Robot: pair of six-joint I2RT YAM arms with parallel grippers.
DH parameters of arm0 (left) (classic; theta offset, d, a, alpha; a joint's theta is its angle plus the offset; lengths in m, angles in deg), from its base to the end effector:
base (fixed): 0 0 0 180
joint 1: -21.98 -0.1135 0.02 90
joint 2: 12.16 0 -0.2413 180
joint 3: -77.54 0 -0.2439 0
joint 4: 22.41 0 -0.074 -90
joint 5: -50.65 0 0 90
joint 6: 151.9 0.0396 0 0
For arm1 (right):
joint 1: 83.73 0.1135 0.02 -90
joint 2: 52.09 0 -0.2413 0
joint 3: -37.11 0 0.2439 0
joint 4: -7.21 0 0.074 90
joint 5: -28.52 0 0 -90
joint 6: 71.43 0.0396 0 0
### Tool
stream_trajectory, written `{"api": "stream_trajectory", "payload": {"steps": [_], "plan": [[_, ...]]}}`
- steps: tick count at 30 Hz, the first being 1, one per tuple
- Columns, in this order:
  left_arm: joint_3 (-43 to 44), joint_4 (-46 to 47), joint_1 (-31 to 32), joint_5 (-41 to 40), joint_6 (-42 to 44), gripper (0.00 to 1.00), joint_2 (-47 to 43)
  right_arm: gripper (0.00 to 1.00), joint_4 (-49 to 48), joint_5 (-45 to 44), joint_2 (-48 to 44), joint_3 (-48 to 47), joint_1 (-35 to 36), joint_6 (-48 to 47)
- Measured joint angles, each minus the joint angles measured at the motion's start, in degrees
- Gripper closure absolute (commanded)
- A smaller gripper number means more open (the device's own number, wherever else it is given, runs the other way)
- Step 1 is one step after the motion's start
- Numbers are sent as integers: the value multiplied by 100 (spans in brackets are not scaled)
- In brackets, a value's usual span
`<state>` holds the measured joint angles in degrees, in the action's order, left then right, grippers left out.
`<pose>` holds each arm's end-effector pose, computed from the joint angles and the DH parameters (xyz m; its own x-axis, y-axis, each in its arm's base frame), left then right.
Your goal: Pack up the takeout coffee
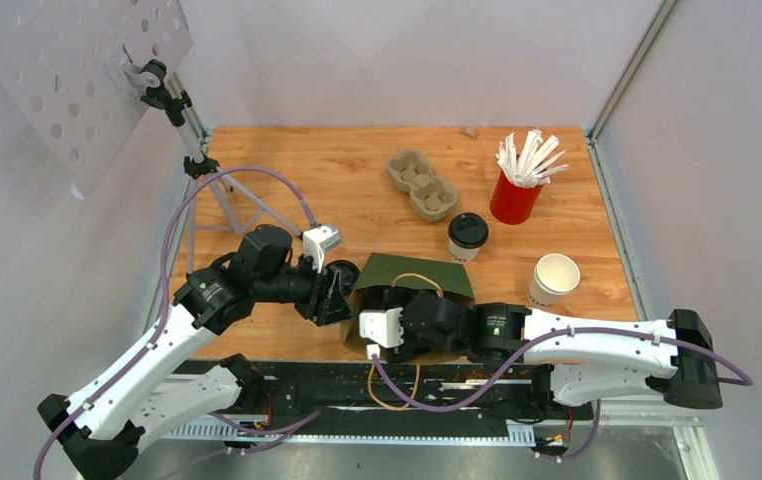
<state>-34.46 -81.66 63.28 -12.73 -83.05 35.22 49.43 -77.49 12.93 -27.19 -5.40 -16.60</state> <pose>0.1163 -0.1258 0.3087 -0.7452 0.2253 -0.6276 0.6263 0.5596 -0.5427 0.0601 0.2368 0.2528 0.4061 -0.7712 -0.4902 -0.8155 -0.0637 -0.5753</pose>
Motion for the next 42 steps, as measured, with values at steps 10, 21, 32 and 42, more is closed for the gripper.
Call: {"api": "stream_trajectory", "payload": {"steps": [10,21,32,42], "plan": [[-2,144,0,44,-11,78,33,47,-94,-2,-107,63,2,-28],[-289,551,0,350,-35,94,-87,47,-479,13,-122,247,4,-299],[-723,807,9,601,63,96,-455,47,-1104,15,129,452,4,-734],[-723,841,15,621,92,96,-452,47,-1458,-131,129,708,4,-1182]]}}
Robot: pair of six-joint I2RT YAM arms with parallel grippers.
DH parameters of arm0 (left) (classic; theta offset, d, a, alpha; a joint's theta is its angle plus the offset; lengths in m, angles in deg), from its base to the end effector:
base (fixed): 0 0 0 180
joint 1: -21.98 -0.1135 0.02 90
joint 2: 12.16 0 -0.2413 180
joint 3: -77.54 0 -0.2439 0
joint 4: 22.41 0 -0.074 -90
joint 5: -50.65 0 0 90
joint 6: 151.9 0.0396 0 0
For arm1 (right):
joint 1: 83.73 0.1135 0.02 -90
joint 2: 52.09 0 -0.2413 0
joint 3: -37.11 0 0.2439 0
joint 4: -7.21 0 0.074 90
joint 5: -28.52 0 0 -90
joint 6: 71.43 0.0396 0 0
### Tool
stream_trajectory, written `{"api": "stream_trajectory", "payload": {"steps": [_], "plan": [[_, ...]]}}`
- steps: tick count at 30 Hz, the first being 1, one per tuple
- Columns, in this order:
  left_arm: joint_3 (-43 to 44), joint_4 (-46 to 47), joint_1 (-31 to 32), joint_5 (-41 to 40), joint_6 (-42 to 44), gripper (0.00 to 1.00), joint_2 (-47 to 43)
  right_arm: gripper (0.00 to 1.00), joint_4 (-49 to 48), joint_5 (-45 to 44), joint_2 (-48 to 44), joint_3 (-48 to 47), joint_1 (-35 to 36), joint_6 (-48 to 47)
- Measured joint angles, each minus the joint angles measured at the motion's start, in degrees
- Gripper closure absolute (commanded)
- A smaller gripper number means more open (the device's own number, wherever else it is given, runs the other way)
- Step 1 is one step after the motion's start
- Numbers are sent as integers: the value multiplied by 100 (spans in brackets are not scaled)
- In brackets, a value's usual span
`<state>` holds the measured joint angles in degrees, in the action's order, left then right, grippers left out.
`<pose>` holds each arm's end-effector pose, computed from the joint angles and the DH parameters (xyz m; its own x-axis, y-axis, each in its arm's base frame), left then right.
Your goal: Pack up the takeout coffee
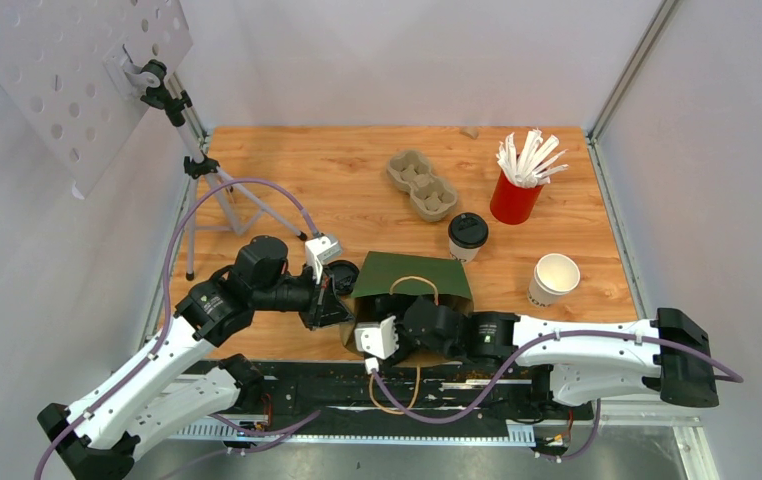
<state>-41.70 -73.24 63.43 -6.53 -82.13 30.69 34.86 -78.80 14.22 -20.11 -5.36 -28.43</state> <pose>0.1096 -0.1255 0.2943 -0.6925 0.2239 -0.6858 0.7011 0.4328 -0.5667 0.0626 0.2459 0.2291 0.5664 -0.7112 -0.4163 -0.6931 -0.1379 -0.7075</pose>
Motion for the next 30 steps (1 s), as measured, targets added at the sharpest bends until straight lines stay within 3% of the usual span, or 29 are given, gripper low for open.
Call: {"api": "stream_trajectory", "payload": {"steps": [30], "plan": [[0,2,4,15,-4,99,61,47,-544,-179,415,103,-9,-627]]}}
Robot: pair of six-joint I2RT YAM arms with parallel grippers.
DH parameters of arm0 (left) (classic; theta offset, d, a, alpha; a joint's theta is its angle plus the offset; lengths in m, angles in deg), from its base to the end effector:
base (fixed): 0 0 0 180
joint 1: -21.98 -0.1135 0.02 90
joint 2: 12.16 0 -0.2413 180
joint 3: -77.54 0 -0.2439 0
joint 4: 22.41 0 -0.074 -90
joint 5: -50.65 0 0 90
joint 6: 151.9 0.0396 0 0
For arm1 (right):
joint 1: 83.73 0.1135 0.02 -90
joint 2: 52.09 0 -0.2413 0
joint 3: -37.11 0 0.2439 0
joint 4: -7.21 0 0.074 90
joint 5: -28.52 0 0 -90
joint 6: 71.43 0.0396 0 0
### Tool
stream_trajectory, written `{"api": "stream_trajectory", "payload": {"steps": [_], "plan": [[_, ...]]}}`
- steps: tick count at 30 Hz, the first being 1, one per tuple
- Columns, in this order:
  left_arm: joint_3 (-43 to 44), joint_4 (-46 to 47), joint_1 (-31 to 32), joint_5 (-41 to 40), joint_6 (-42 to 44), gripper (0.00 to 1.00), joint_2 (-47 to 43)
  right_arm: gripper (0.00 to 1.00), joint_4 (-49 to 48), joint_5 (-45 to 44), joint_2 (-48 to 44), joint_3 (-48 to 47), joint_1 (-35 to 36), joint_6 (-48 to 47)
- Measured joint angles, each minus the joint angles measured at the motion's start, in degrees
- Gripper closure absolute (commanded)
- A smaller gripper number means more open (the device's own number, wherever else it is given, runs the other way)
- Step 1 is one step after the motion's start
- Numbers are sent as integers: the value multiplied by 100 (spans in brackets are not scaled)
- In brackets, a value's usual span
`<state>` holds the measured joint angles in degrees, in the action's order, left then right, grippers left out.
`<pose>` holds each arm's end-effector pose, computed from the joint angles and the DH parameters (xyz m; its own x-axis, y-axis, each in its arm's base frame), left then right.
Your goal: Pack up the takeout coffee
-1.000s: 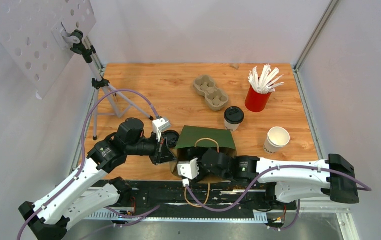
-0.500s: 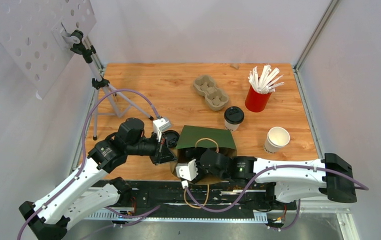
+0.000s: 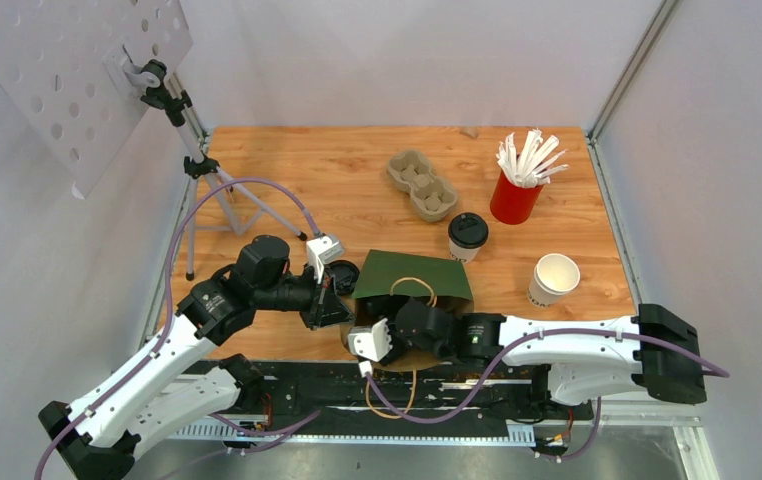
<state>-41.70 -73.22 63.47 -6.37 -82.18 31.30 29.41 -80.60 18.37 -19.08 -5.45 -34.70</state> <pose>0.1109 -0.1269 0.2928 -0.6984 0.2295 -0.6779 0.6969 0.4341 -0.5709 0.0666 0.2571 0.2146 0.6264 -0.7086 -0.3249 -0.6180 -0.1974 -0.7609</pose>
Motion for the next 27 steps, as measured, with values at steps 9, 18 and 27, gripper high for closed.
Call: {"api": "stream_trajectory", "payload": {"steps": [9,18,27], "plan": [[0,0,0,7,-17,100,4,47,-160,-63,188,26,-22,-90],[0,2,0,22,-35,100,35,45,-267,-157,365,35,-50,-90],[-9,9,0,76,-44,100,68,44,-330,-232,461,35,-74,-74]]}}
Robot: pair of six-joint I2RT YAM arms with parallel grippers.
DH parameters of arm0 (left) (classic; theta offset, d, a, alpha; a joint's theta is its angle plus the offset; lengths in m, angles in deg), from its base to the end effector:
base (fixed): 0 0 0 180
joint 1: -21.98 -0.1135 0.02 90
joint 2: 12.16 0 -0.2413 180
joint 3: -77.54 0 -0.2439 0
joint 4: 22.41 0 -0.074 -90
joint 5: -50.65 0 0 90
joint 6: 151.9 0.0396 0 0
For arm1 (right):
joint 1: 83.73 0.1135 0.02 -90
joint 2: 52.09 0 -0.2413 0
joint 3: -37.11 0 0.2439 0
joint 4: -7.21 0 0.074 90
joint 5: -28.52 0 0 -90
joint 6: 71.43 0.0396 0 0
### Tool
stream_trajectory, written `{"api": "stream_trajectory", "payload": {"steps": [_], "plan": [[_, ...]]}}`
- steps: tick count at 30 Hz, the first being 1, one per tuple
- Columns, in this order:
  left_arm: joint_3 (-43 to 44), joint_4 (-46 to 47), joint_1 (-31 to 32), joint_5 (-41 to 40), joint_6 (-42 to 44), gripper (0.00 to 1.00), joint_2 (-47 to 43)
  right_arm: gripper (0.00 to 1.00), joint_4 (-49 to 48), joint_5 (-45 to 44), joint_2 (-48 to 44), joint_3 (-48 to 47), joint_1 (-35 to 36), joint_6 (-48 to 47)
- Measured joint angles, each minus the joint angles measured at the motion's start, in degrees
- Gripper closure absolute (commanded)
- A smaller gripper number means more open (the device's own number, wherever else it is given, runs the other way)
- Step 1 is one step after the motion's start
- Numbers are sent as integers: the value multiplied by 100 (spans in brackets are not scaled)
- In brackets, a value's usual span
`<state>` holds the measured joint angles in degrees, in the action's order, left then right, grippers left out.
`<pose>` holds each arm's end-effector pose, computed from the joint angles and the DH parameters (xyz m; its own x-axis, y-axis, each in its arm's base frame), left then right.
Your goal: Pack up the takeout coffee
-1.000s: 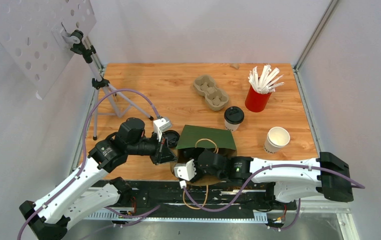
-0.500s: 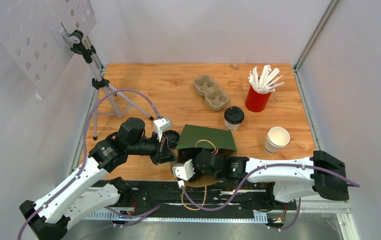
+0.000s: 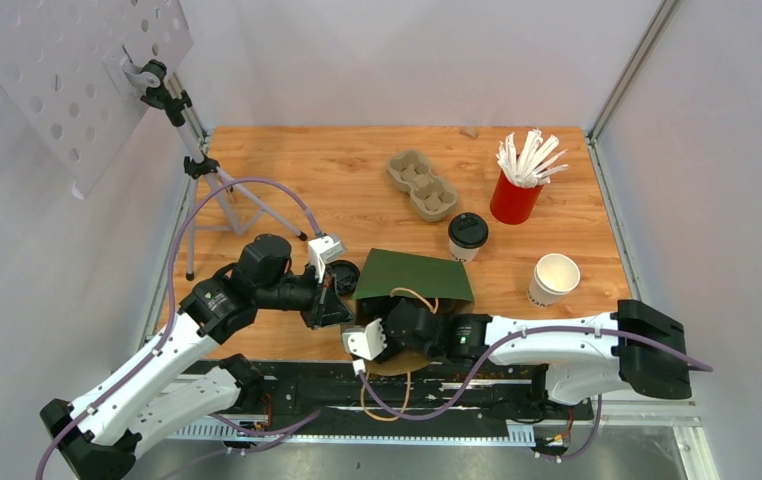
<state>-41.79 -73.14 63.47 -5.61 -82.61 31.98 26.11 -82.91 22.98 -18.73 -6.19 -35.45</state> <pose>0.1121 -0.1285 0.2908 -0.7103 0.2357 -0.6632 0.6883 0.4297 -0.5845 0.0735 0.2657 0.1979 0.6071 -0.7438 -0.2796 -0.6054 -0.2050 -0.7691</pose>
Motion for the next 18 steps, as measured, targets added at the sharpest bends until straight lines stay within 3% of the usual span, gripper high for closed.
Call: {"api": "stream_trajectory", "payload": {"steps": [18], "plan": [[-2,31,-2,9,0,100,44,44,-210,-59,168,11,-83,151]]}}
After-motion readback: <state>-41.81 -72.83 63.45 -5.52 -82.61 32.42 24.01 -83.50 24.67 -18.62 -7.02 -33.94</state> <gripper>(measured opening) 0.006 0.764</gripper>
